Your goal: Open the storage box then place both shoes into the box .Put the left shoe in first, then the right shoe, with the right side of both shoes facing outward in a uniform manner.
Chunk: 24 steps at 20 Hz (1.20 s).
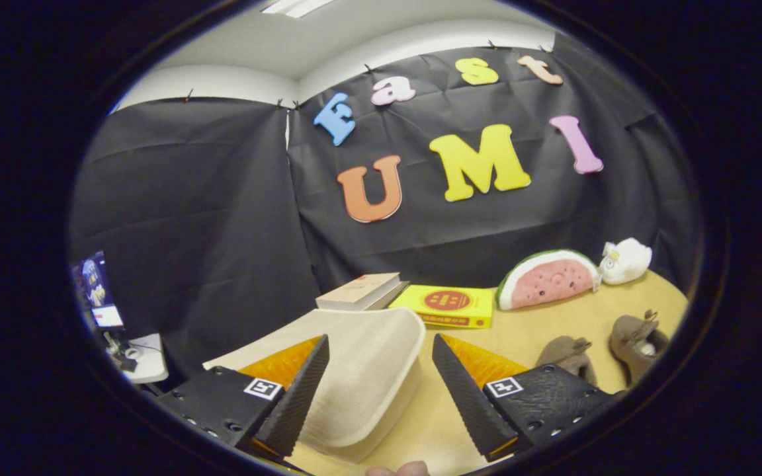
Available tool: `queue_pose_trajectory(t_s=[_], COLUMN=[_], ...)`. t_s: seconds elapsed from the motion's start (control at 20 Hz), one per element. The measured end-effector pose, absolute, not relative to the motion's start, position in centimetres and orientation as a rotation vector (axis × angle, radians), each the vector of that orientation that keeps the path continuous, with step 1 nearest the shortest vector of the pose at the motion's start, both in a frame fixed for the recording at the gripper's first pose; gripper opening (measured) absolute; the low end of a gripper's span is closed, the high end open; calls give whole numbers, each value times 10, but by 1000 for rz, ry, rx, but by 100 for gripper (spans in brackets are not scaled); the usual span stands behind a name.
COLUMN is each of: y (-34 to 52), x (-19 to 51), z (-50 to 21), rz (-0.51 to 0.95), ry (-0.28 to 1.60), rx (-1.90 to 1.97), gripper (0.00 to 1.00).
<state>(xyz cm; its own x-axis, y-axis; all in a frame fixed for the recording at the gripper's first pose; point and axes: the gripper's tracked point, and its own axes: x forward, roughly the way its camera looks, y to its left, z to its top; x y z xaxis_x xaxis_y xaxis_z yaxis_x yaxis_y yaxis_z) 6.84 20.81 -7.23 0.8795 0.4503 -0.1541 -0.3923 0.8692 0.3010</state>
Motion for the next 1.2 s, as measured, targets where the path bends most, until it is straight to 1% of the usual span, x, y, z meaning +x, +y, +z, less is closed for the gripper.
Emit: queue_pose_trajectory(t_s=[0.45, 0.8, 0.9, 1.0, 1.05, 1.2], y=[221, 227, 233, 230, 229, 214], x=[83, 80, 76, 73, 74, 72], z=[-112, -114, -113, -107, -103, -82], rz=[516, 553, 583, 600, 593, 566], ry=[398, 482, 511, 531, 516, 438], rx=[538, 686, 739, 780, 783, 779], gripper=[96, 96, 95, 92, 92, 74])
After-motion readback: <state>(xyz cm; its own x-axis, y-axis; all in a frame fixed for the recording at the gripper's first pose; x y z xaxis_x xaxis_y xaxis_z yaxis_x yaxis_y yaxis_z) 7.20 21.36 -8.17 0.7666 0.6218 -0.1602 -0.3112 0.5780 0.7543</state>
